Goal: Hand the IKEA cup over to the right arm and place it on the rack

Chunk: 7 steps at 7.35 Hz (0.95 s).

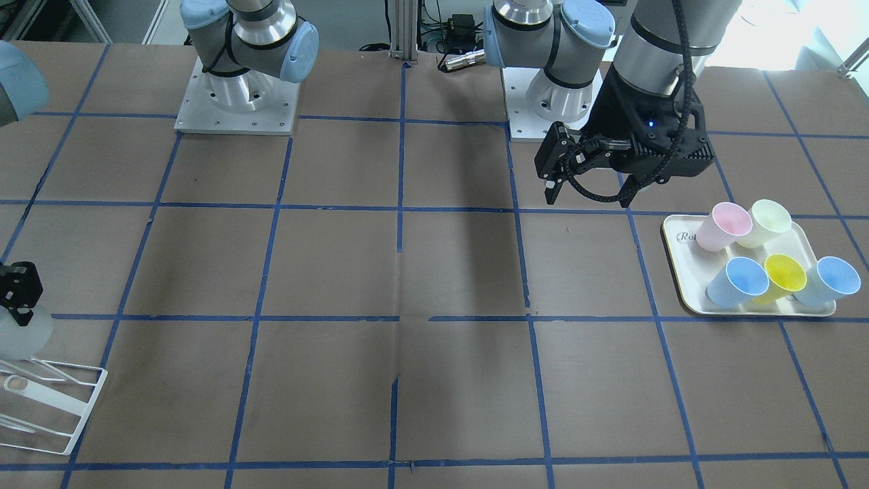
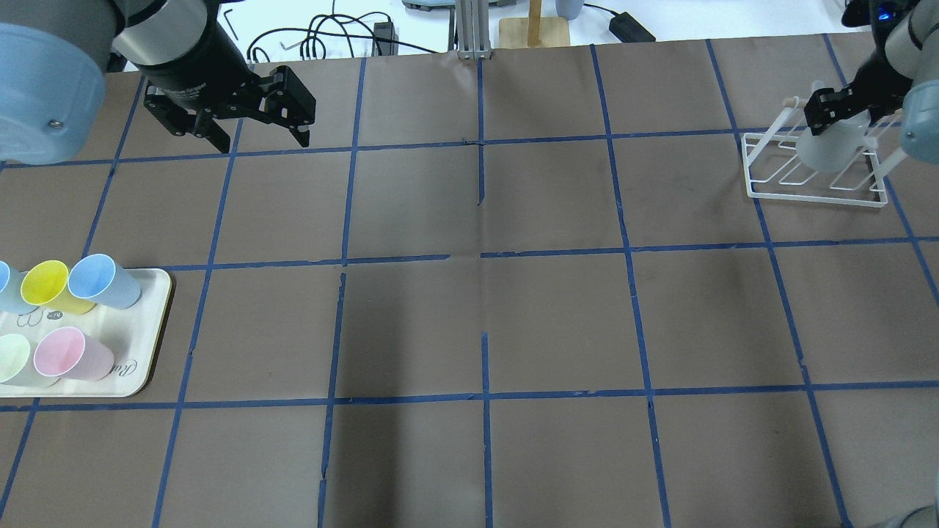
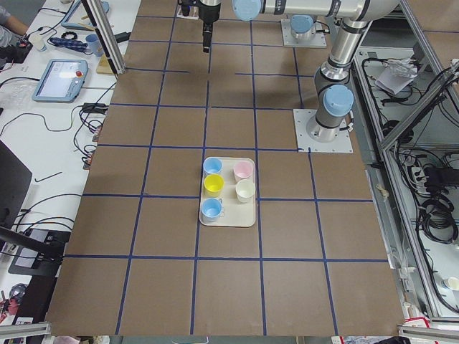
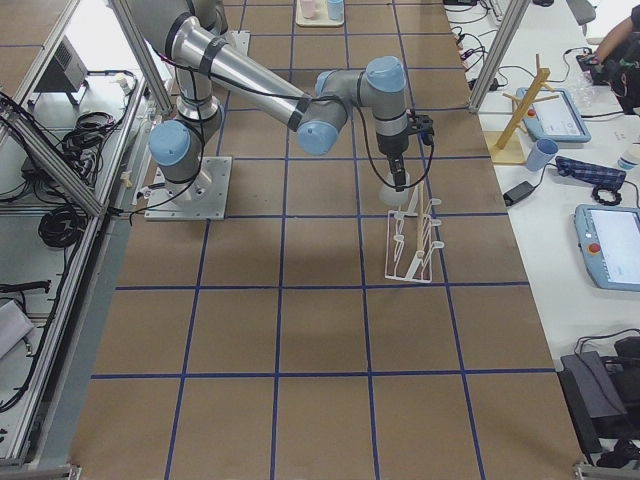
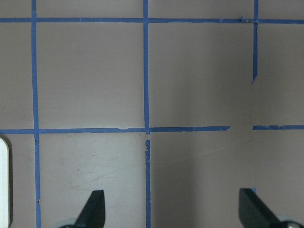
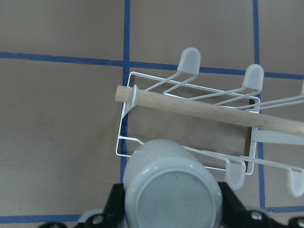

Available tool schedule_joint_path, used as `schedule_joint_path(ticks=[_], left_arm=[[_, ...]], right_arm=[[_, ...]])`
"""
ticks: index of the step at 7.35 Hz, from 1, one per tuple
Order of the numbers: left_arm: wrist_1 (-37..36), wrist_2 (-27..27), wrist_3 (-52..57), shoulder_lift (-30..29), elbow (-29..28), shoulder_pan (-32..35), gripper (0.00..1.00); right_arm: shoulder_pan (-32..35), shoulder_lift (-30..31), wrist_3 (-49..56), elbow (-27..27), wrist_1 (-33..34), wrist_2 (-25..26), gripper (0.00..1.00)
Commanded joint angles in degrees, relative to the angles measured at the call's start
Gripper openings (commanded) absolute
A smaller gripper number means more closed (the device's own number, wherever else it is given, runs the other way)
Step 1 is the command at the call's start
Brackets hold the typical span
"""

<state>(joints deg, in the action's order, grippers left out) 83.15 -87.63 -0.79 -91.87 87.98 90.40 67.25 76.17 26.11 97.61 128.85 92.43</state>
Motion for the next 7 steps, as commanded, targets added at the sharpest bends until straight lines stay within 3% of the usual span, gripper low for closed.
schedule_joint_path(ticks=[1, 7], left_arm=[[0.0, 0.0, 0.1, 0.0, 0.0, 0.0, 1.0], [-0.1, 0.1, 0.1, -0.1, -0.1, 0.0, 1.0]], right_arm=[[-0.1, -1.0, 0.1, -0.1, 0.9, -0.1, 0.32], [-0.6, -4.4, -0.2, -0.1, 2.4, -0.2, 0.32]])
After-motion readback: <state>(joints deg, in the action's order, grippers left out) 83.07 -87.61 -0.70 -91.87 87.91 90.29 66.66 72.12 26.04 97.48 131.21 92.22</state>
